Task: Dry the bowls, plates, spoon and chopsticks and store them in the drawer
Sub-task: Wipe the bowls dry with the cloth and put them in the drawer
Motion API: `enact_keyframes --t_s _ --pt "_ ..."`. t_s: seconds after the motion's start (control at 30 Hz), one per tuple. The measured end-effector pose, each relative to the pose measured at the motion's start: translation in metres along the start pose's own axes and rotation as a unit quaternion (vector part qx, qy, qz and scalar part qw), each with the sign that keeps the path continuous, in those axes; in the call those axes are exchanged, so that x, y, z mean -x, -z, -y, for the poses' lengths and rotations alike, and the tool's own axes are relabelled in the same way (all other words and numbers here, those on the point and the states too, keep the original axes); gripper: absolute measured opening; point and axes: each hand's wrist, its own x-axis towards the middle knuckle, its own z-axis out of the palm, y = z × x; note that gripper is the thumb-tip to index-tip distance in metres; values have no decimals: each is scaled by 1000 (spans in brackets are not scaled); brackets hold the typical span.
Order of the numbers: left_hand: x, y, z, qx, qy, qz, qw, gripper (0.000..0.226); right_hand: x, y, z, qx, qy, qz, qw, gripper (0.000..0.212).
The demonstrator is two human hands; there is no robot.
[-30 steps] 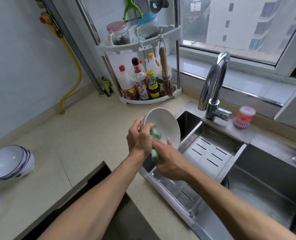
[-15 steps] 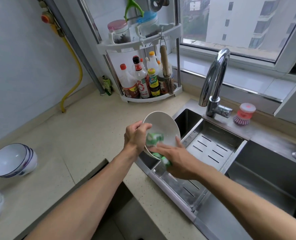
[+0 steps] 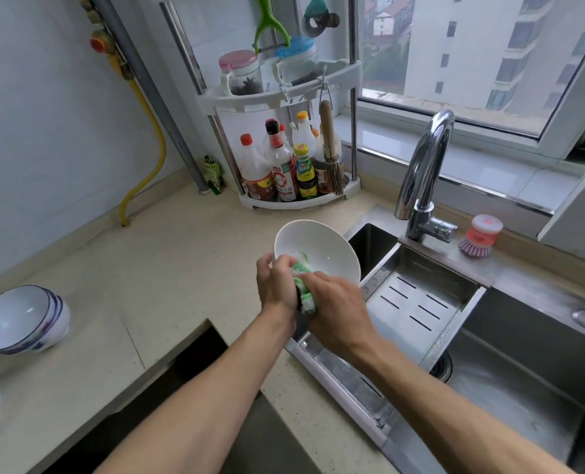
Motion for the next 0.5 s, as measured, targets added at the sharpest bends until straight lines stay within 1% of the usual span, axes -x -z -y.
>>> enact_keyframes --t_s 0.03,0.07,0.13,0.17,0.2,0.23,0.3,0.33,0.37,0.4,0.47,0.5 --pt "-2 2 -4 -27 -26 -6 999 28 5 1 -2 -20 -2 29 999 38" --pt "-4 8 -9 -59 -59 7 996 34 10 2 -9 -10 7 76 997 42" --pt "-4 15 -17 -152 -115 27 981 49 14 8 -36 90 41 145 985 51" --pt "-4 16 -19 -187 -134 21 973 52 11 10 -43 125 47 160 978 57" --pt "-3 15 -21 -203 -149 9 968 52 7 9 -43 126 38 167 977 61" --pt "-3 12 -23 -202 -158 -11 967 50 2 7 -36 97 18 172 980 64" --pt "-6 9 -27 -191 -156 -40 968 47 -3 2 -13 -44 -49 194 979 66" --pt "-7 10 -28 -199 -162 -34 966 44 -2 0 -7 -96 -59 205 972 69" --pt "-8 14 -29 -216 -166 -22 962 42 -1 -1 -6 -100 -47 217 970 71" --pt "-9 18 -29 -235 -167 -6 957 41 2 1 -9 -64 -34 229 971 72" --pt "-6 20 -31 -262 -171 13 950 41 0 4 -25 86 2 242 967 74" --pt "-5 20 -29 -266 -172 11 948 42 -1 3 -29 128 1 241 962 75"
